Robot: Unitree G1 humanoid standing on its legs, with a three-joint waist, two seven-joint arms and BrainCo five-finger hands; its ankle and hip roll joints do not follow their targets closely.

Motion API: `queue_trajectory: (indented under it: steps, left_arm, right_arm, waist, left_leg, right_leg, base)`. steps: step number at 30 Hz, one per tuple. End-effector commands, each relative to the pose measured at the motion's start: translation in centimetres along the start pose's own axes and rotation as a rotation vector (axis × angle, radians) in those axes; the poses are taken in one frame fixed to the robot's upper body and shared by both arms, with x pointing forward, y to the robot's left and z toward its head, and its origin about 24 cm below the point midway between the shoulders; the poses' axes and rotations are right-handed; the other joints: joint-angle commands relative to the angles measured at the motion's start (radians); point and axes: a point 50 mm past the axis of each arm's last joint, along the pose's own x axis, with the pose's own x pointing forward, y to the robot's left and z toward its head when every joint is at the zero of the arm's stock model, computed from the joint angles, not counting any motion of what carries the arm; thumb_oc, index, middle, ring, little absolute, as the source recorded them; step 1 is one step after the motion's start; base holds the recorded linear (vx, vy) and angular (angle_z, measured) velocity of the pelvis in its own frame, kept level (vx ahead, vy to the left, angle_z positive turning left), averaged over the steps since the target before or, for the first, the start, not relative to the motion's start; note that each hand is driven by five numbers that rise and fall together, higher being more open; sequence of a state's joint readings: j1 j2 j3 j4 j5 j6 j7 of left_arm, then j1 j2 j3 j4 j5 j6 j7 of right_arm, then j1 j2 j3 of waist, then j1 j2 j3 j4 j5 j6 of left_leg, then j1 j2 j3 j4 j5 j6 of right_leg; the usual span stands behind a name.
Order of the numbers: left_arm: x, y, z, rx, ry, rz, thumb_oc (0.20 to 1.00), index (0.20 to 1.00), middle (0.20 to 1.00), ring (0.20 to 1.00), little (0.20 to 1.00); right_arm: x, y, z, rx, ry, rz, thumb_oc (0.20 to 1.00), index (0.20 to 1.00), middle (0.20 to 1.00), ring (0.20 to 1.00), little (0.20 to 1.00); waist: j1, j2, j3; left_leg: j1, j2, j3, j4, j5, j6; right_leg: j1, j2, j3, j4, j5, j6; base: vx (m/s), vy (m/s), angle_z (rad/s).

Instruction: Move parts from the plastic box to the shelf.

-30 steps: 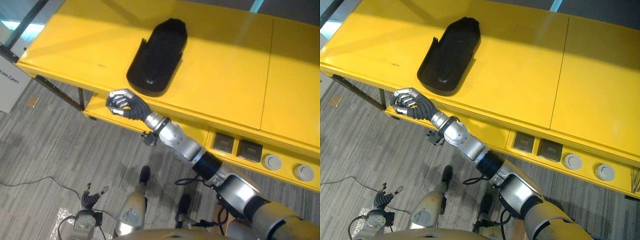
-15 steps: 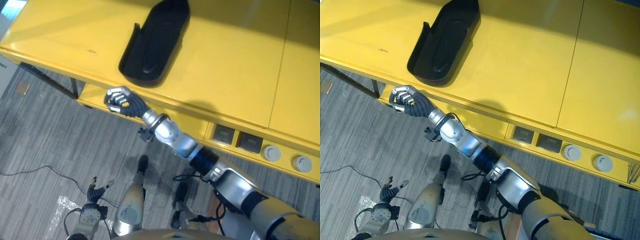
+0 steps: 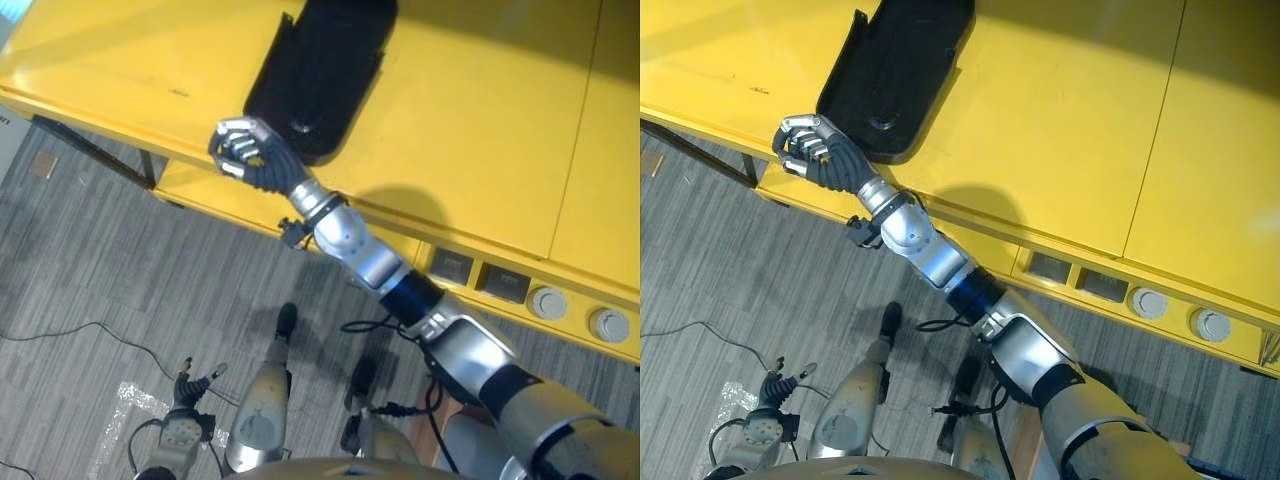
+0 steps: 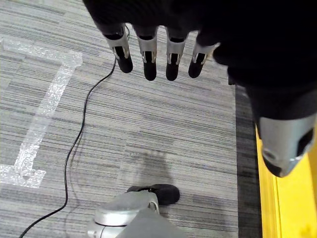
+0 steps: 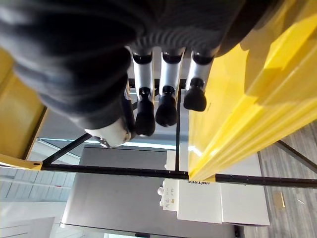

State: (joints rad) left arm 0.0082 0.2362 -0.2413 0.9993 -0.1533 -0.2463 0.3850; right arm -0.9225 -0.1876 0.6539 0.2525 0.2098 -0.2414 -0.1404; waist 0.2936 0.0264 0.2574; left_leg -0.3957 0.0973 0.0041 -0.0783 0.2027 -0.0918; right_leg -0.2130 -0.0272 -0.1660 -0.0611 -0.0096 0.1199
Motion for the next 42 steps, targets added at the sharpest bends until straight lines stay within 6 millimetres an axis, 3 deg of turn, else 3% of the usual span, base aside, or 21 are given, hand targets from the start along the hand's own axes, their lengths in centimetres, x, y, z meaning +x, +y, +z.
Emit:
queue_trajectory:
  steps: [1,8,15,27,33,37,42]
  left_arm:
    - [1.2,0.3,2.4,0.029,-0.070,0.033,1.000,1.000,1.000,1.000,1.000]
    - [1.3,0.0,2.7,0.084,-0.082,0.018,1.000,1.000,1.000,1.000,1.000]
    - [1.3,0.1,2.6,0.095,-0.083,0.029,1.000,1.000,1.000,1.000,1.000]
    - [1.4,0.3,3.1,0.082,-0.100,0.042,1.000,1.000,1.000,1.000,1.000]
    - [1.2,-0.4,3.1,0.081,-0.104,0.034,1.000,1.000,1.000,1.000,1.000]
    - [1.1,-0.8,3.3,0.088,-0.116,0.015,1.000,1.000,1.000,1.000,1.000]
    - [1.0,-0.9,3.0,0.130,-0.108,-0.005,1.000,1.000,1.000,1.000,1.000]
  right_arm:
    - [1.7,-0.5,3.4,-0.006,-0.177,-0.038,0.200,0.200,0.200,0.200,0.200]
    - [1.9,-0.3,1.0,-0.164,-0.076,-0.060,0.200,0.200,0.200,0.200,0.200]
    - [2.1,-0.6,0.4,-0.173,-0.055,-0.104,0.200,0.200,0.200,0.200,0.200]
    - [2.5,-1.3,2.6,-0.193,-0.162,-0.167,0.200,0.200,0.200,0.200,0.200]
    - [2.4,-1.3,4.6,-0.501,-0.307,-0.232,0.200,0.200,0.200,0.200,0.200]
    - [2.9,-0.2,4.5,-0.539,-0.319,-0.216,0.200,0.200,0.200,0.200,0.200]
    - [2.7,-0.2,4.5,-0.496,-0.309,-0.212,0.200,0.200,0.200,0.200,0.200]
  waist:
    - [0.016,-0.015,0.009]
    - [0.019,-0.007,0.031]
    - [0.027,0.006,0.043]
    - [0.031,0.013,0.031]
    - [0.031,0.021,0.028]
    - [0.034,0.022,0.022]
    - [0.021,0.015,0.005]
  left_leg:
    - [0.118,-0.001,0.083,0.000,-0.150,-0.041]
    - [0.102,-0.001,0.070,-0.003,-0.147,-0.041]
    - [0.087,-0.007,0.064,0.001,-0.141,-0.037]
    - [0.091,-0.011,0.064,0.004,-0.146,-0.031]
    - [0.111,-0.009,0.079,0.016,-0.161,-0.024]
    - [0.119,-0.006,0.088,0.026,-0.166,-0.021]
    - [0.139,-0.002,0.091,0.036,-0.178,-0.017]
  right_leg:
    - [-0.093,-0.001,0.091,0.091,-0.040,0.071]
    - [-0.107,-0.001,0.083,0.092,-0.036,0.074]
    - [-0.120,-0.001,0.083,0.096,-0.031,0.077]
    - [-0.119,0.001,0.083,0.104,-0.036,0.074]
    - [-0.109,0.002,0.103,0.121,-0.052,0.070]
    - [-0.101,0.001,0.109,0.124,-0.054,0.068]
    - [-0.082,-0.001,0.110,0.133,-0.063,0.067]
  base:
    - [0.00,0.000,0.00]
    - [0.00,0.000,0.00]
    - [0.00,0.010,0.00]
    - [0.00,0.000,0.00]
    - [-0.01,0.005,-0.03]
    - [-0.04,0.009,-0.24]
    - [-0.02,-0.006,-0.07]
